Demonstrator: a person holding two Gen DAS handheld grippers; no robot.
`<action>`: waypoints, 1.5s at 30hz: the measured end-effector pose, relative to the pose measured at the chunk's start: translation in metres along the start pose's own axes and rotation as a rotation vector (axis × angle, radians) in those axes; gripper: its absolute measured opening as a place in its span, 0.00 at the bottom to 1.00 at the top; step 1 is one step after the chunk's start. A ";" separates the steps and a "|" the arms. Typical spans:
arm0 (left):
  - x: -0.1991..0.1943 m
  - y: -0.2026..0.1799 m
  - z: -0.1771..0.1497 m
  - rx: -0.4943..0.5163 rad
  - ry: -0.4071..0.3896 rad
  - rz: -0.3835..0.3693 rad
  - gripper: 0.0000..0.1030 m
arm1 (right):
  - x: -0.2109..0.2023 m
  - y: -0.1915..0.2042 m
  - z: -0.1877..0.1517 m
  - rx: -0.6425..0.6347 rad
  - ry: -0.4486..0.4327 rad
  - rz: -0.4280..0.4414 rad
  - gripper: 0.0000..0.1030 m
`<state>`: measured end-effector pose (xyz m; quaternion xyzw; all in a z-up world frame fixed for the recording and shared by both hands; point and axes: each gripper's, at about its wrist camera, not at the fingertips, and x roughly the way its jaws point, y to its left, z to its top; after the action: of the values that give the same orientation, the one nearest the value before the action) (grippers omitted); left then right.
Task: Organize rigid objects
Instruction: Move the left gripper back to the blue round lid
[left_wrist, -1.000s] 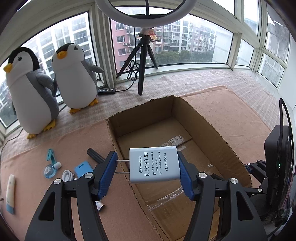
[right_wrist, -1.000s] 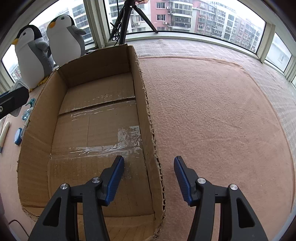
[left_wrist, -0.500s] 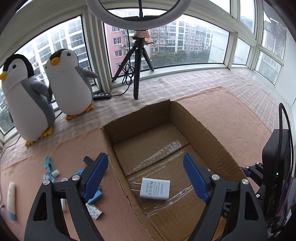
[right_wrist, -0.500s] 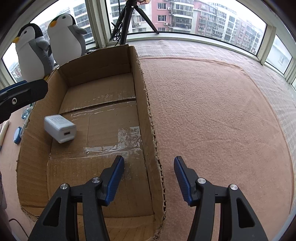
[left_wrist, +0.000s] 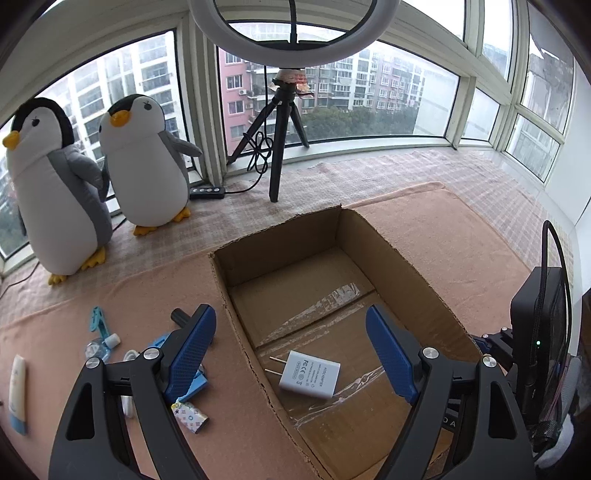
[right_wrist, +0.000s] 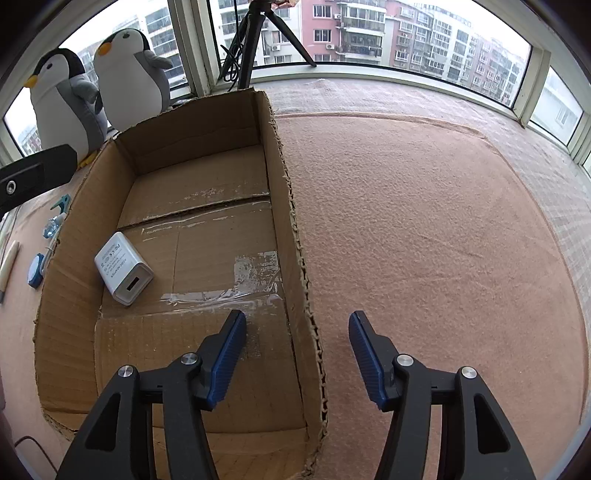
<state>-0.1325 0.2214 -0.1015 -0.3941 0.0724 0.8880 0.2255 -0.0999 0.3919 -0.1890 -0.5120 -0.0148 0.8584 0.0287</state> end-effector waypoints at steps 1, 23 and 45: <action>-0.003 0.002 0.000 -0.002 -0.005 0.003 0.81 | 0.000 0.000 0.000 0.000 0.001 0.000 0.54; -0.064 0.050 -0.010 -0.050 -0.063 0.110 0.81 | -0.001 -0.001 -0.002 -0.002 0.006 0.000 0.60; -0.035 0.187 -0.102 -0.228 0.121 0.243 0.81 | -0.001 -0.002 -0.003 -0.010 0.004 -0.012 0.62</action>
<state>-0.1292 0.0115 -0.1543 -0.4582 0.0317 0.8858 0.0656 -0.0968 0.3938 -0.1896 -0.5136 -0.0221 0.8571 0.0315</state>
